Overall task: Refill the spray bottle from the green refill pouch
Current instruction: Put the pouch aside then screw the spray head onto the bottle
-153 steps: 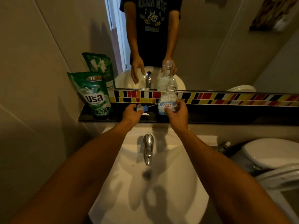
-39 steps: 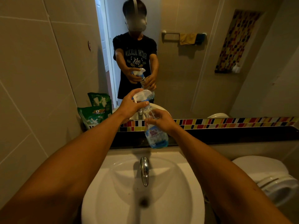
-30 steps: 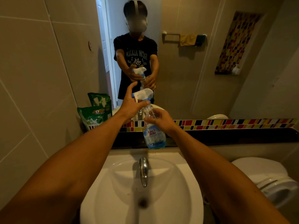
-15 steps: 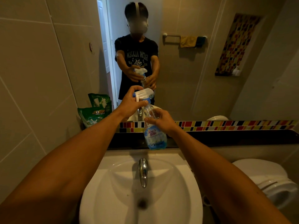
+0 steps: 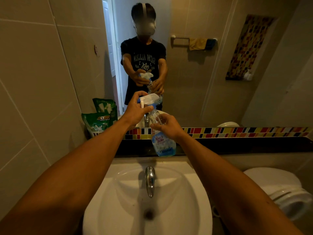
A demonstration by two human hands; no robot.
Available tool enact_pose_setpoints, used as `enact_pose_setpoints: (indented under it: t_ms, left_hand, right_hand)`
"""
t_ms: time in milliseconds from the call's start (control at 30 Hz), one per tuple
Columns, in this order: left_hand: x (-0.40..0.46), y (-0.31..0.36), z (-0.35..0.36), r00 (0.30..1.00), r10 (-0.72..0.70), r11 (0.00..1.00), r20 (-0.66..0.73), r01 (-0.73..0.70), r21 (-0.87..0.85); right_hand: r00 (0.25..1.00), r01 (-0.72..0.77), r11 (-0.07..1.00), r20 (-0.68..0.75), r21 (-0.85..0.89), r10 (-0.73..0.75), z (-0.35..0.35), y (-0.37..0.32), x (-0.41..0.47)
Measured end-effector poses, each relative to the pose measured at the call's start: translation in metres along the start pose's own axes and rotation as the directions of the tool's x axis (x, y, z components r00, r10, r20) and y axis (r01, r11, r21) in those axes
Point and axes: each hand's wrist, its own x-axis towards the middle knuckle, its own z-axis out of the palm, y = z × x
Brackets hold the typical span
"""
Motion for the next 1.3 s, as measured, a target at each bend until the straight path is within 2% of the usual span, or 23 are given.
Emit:
enact_pose_setpoints:
  t_ms: [300, 533, 767, 967, 1300]
  left_hand:
    - [0.003, -0.006, -0.006, 1.000, -0.002, 0.999, -0.028, 0.001, -0.033]
    - [0.006, -0.006, -0.005, 0.997, 0.001, 0.999, -0.077, -0.004, -0.043]
    - [0.011, -0.007, -0.006, 0.995, -0.081, 0.995, -0.061, 0.077, -0.065]
    - [0.011, -0.009, -0.001, 0.996, -0.046, 0.993, -0.070, 0.038, -0.111]
    - [0.019, -0.016, -0.004, 0.995, -0.092, 0.992, -0.049, 0.087, -0.095]
  right_hand:
    - [0.998, 0.020, 0.997, -0.058, -0.069, -0.024, 0.006, -0.001, 0.004]
    - [0.999, 0.021, 0.994, -0.035, -0.106, -0.025, 0.007, -0.005, 0.009]
    - [1.000, 0.001, 0.999, -0.005, -0.042, -0.002, 0.004, -0.003, 0.011]
    - [1.000, 0.004, 0.997, 0.004, -0.081, -0.003, 0.003, -0.006, 0.012]
    - [0.999, -0.039, 0.997, -0.001, -0.059, 0.039, 0.001, -0.003, 0.016]
